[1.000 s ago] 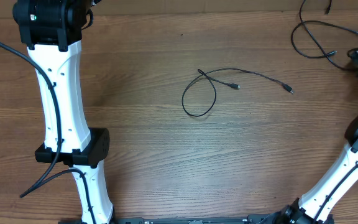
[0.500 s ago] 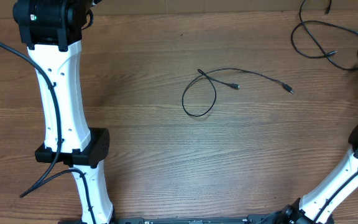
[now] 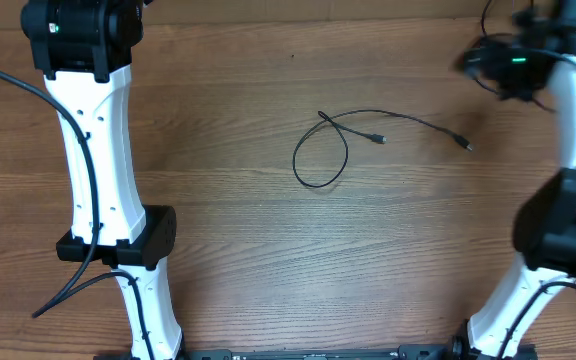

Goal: Untangle cables

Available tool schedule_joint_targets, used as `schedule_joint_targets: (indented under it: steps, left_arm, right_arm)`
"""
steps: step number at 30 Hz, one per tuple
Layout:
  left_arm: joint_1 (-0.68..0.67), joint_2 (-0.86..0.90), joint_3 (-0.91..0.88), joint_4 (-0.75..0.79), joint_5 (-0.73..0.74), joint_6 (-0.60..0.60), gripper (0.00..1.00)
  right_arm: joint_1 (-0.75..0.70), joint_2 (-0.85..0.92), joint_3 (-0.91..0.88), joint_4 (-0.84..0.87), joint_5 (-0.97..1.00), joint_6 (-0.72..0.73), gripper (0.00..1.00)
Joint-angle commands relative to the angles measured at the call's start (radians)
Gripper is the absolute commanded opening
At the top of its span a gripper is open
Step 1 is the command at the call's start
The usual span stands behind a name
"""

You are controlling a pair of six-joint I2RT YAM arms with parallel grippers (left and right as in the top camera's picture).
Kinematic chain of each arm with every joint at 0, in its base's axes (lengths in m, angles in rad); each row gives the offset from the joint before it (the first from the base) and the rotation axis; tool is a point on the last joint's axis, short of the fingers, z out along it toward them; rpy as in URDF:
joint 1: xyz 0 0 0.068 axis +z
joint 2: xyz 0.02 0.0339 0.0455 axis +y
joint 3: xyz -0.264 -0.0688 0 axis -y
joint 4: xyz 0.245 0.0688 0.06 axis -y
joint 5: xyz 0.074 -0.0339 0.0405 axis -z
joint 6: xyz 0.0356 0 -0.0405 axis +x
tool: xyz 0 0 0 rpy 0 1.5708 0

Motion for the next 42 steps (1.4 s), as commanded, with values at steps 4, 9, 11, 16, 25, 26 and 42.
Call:
schedule_joint_targets:
  steps: [4, 9, 11, 16, 25, 26, 42]
  left_arm:
    - [0.023, 0.004, 0.001, 0.002, -0.093, -0.008, 1.0]
    - [0.062, 0.004, 0.001, 0.002, -0.092, -0.008, 1.0]
    - [0.073, 0.004, 0.001, 0.002, -0.091, -0.007, 1.0]
    - [0.099, 0.004, 0.001, 0.002, -0.09, 0.024, 1.0]
    - [0.144, 0.004, 0.001, 0.001, -0.089, 0.045, 1.0]
    - [0.145, 0.004, 0.001, 0.001, -0.089, 0.053, 1.0]
    - [0.145, 0.004, 0.001, 0.001, -0.066, 0.063, 1.0]
  right_arm:
    - [0.217, -0.01, 0.006, -0.089, 0.068, -0.035, 1.0]
    - [0.36, -0.01, 0.006, -0.181, 0.087, -0.023, 1.0]
    - [0.399, -0.01, 0.006, -0.197, 0.11, 0.001, 1.0]
    - [0.478, -0.01, 0.006, -0.241, 0.106, 0.001, 1.0]
    - [0.533, -0.01, 0.003, -0.268, 0.159, -0.032, 1.0]
    - [0.528, -0.01, 0.001, -0.252, 0.185, -0.032, 1.0]
    - [0.505, -0.002, -0.196, -0.079, 0.062, -0.032, 0.95]
